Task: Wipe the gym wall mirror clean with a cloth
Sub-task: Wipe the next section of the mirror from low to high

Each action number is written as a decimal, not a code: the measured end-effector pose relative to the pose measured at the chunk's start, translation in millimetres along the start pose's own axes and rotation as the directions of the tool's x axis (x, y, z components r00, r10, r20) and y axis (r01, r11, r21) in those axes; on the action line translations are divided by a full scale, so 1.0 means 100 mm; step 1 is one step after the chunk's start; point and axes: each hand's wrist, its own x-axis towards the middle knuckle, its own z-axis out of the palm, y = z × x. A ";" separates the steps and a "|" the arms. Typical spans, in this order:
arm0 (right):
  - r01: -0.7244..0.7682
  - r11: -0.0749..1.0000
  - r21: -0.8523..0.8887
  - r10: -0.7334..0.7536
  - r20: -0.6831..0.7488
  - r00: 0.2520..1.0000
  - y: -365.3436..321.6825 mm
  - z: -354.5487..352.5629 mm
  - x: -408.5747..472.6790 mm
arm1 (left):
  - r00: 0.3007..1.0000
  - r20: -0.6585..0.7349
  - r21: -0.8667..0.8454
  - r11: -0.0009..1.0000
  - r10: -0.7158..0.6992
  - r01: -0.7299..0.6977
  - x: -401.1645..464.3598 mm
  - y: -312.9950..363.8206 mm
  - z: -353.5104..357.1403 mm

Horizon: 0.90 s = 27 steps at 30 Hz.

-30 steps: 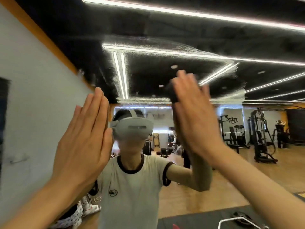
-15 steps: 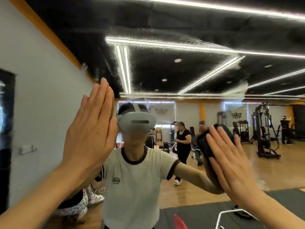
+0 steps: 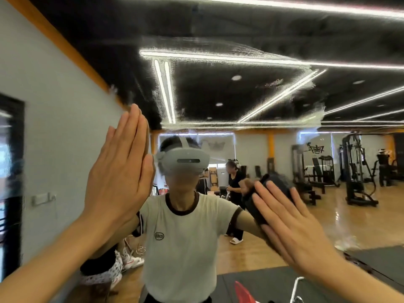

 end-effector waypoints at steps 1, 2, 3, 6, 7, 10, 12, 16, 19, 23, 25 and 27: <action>0.017 1.000 0.001 -0.017 0.015 1.000 0.11 -0.03 0.11 | 1.000 0.010 -0.008 1.000 0.004 -0.004 0.01 -0.01 -0.01; 0.005 1.000 0.018 -0.005 0.008 1.000 0.23 -0.06 0.32 | 1.000 0.022 -0.018 1.000 0.011 -0.010 0.01 -0.01 -0.02; -0.043 0.998 0.051 0.044 -0.024 0.999 0.35 -0.10 0.60 | 0.999 0.030 -0.026 1.000 0.018 -0.017 0.00 -0.02 -0.04; -0.262 0.956 0.131 0.280 -0.150 0.948 0.63 -0.20 1.42 | 0.999 0.032 -0.023 0.999 0.036 -0.036 -0.07 -0.09 -0.10; -0.322 0.936 0.142 0.345 -0.178 0.922 0.62 -0.19 1.55 | 0.999 0.023 -0.019 0.999 0.035 -0.034 -0.12 -0.13 -0.12; -0.337 0.932 0.137 0.356 -0.156 0.921 0.33 -0.09 1.28 | 1.000 -0.024 0.012 1.000 0.021 -0.020 -0.28 -0.28 -0.15; -0.206 0.975 0.082 0.214 -0.099 0.972 0.04 -0.02 0.75 | 1.000 -0.029 0.012 1.000 -0.005 0.005 -0.35 -0.40 -0.05; 0.033 0.999 -0.029 -0.033 -0.004 0.999 0.04 -0.05 0.33 | 0.997 0.061 -0.092 0.995 -0.045 0.050 -0.39 -0.55 0.16; -0.091 0.995 0.052 0.095 -0.077 0.993 0.30 -0.11 1.12 | 0.998 0.054 -0.091 0.995 -0.039 0.044 -0.40 -0.54 0.14; -0.306 0.944 0.123 0.326 -0.209 0.922 0.34 -0.18 1.92 | 1.000 0.027 -0.010 1.000 -0.007 0.007 -0.37 -0.41 -0.06; -0.289 0.950 0.120 0.307 -0.180 0.934 0.13 -0.12 1.66 | 1.000 0.024 0.010 1.000 -0.009 0.009 -0.36 -0.36 -0.13; -0.191 0.979 0.066 0.198 -0.115 0.973 -0.17 -0.06 1.12 | 0.999 0.039 -0.005 1.000 -0.028 0.028 -0.37 -0.37 -0.11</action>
